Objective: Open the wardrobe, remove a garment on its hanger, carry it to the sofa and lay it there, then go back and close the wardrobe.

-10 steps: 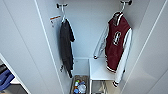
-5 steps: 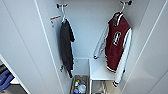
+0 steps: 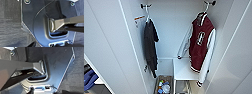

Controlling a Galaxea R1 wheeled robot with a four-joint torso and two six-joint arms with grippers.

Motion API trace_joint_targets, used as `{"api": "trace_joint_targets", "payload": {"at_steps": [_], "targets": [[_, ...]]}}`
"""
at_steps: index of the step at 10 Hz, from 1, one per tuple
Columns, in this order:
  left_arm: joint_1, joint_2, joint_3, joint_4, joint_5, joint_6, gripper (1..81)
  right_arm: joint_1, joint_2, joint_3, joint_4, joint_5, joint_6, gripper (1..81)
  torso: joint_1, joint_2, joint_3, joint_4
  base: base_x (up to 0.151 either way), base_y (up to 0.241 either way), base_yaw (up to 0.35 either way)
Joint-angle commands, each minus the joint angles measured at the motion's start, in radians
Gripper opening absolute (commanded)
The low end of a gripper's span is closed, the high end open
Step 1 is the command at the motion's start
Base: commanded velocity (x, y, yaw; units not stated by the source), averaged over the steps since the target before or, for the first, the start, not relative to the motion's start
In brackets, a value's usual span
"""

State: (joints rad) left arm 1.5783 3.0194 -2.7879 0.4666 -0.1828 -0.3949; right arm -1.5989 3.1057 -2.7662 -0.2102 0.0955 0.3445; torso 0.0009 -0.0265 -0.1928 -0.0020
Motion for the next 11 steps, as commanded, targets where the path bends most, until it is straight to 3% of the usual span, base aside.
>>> {"api": "trace_joint_targets", "payload": {"at_steps": [1, 11], "targets": [[-0.017, -0.006, -0.004, 0.003, 0.049, 0.002, 81.1, 0.020, 0.010, 0.005, -0.012, -0.059, -0.002, 81.1, 0.000, 0.000, 0.000, 0.000, 0.080, 0.000, 0.000], [-0.013, -0.006, -0.004, 0.003, 0.049, 0.002, 81.1, 0.021, 0.009, 0.002, -0.012, -0.059, -0.004, 81.1, -0.001, -0.001, 0.000, 0.000, 0.089, 0.000, 0.000]]}}
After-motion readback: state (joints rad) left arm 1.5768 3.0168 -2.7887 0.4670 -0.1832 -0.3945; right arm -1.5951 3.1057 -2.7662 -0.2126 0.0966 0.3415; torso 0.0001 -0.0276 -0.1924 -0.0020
